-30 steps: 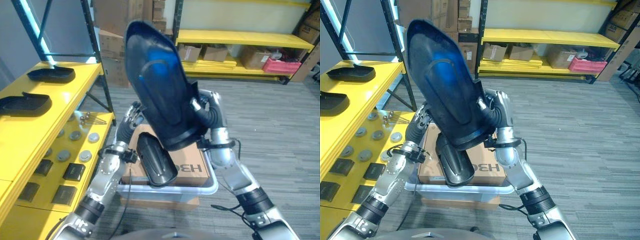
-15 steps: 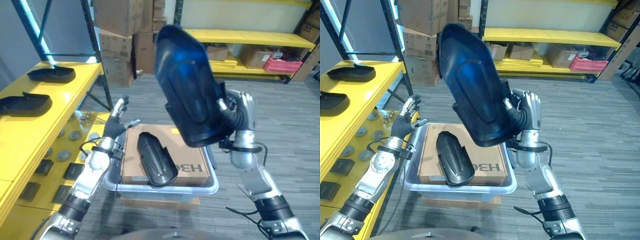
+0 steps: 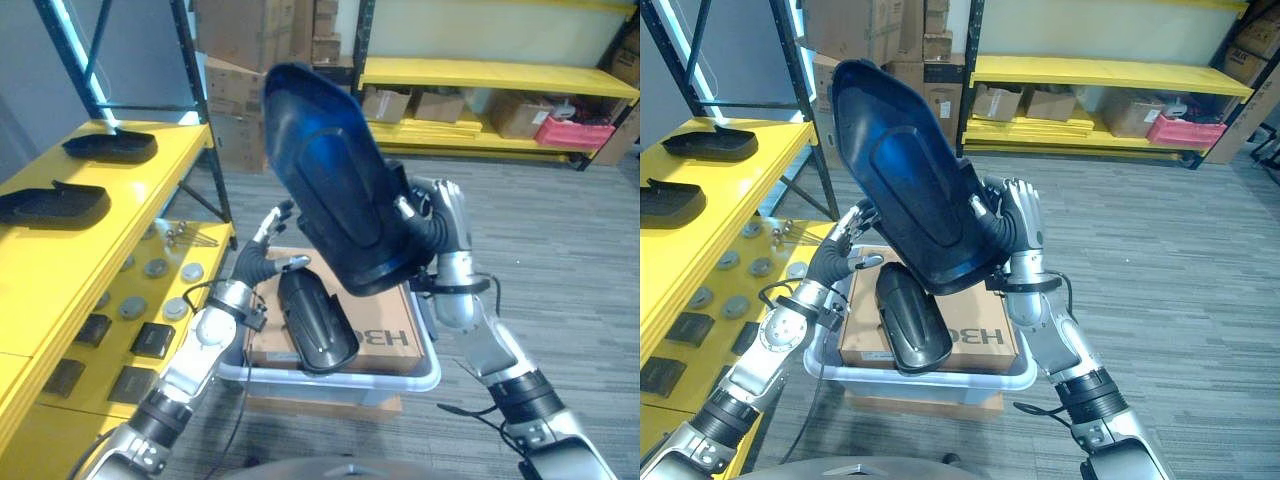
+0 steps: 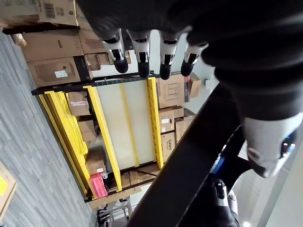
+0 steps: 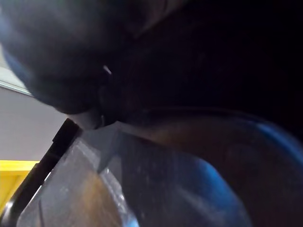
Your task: Move parts from the plastic box to the shelf.
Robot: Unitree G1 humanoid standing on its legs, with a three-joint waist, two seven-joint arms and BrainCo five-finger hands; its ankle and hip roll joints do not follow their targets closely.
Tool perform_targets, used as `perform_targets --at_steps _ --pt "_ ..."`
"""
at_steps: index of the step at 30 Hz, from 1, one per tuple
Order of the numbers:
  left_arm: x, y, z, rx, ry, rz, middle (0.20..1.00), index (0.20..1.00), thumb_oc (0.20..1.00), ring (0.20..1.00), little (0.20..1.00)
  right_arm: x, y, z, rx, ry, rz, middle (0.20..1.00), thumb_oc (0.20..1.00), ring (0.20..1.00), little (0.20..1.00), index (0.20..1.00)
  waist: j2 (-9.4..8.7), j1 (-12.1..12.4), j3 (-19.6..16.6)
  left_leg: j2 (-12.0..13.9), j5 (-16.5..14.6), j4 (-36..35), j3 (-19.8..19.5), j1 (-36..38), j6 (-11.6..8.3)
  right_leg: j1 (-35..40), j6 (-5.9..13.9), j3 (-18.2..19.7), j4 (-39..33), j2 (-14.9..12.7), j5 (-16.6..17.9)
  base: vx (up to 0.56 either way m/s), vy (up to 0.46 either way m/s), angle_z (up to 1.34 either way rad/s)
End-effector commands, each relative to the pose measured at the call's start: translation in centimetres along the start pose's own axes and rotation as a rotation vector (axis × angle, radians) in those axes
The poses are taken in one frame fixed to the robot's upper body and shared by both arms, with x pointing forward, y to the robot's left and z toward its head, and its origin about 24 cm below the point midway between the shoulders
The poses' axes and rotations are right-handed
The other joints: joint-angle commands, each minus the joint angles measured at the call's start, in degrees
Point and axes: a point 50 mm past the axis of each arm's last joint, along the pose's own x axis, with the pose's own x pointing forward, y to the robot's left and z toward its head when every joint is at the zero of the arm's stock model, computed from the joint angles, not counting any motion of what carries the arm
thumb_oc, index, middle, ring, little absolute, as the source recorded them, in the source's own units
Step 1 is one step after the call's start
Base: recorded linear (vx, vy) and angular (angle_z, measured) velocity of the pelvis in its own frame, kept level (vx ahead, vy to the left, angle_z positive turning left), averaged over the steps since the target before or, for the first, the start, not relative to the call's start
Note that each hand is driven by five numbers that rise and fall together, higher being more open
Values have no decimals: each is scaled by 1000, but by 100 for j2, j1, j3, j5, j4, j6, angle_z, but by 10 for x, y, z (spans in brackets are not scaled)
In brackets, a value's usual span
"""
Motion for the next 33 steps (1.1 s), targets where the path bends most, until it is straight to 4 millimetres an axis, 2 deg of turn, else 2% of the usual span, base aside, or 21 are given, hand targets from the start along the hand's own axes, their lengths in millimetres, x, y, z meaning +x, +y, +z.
perform_targets --at_steps 1,9,12,13,14,15,25,33 --pt "25 1 33 13 -176 -24 1000 1000 1000 1000 1000 31 -12 21 92 -110 -134 200 200 200 200 200 -161 60 -9 127 -800 13 -107 372 68 151 366 54 274 -401 -729 0 0 0" --pt "31 -6 39 -176 -195 15 1000 1000 1000 1000 1000 31 4 29 171 -105 -83 200 200 200 200 200 -166 64 -8 117 -790 17 -110 368 79 149 367 65 282 -411 -718 0 0 0" --pt "35 -10 38 -270 -181 35 1000 1000 1000 1000 1000 29 12 39 274 -103 -75 200 200 200 200 200 -159 49 13 115 -777 20 -108 353 84 134 360 66 293 -418 -718 0 0 0" --pt "35 -10 38 -270 -181 35 925 925 925 925 925 29 12 39 274 -103 -75 200 200 200 200 200 -159 48 13 115 -777 20 -109 352 84 133 360 66 293 -418 -718 0 0 0" --pt "36 -11 37 -303 -176 37 426 426 426 426 426 28 14 44 318 -107 -68 200 200 200 200 200 -153 40 15 111 -774 19 -104 350 84 131 361 70 295 -421 -714 0 0 0" --pt "37 -11 35 -322 -158 42 200 200 200 200 200 26 18 50 378 -117 -47 200 200 200 200 200 -144 32 24 105 -768 21 -101 346 85 131 357 65 296 -423 -711 0 0 0" --pt "34 -4 23 -294 -94 39 200 200 200 200 200 21 25 75 509 -195 60 200 200 200 200 200 -107 25 32 102 -750 20 -66 356 73 119 356 68 303 -429 -709 0 0 0" --pt "30 3 21 -220 -78 -6 200 200 200 200 200 23 22 77 529 -221 90 200 200 200 200 200 -95 26 33 107 -740 19 -67 362 62 126 357 68 311 -433 -714 0 0 0"
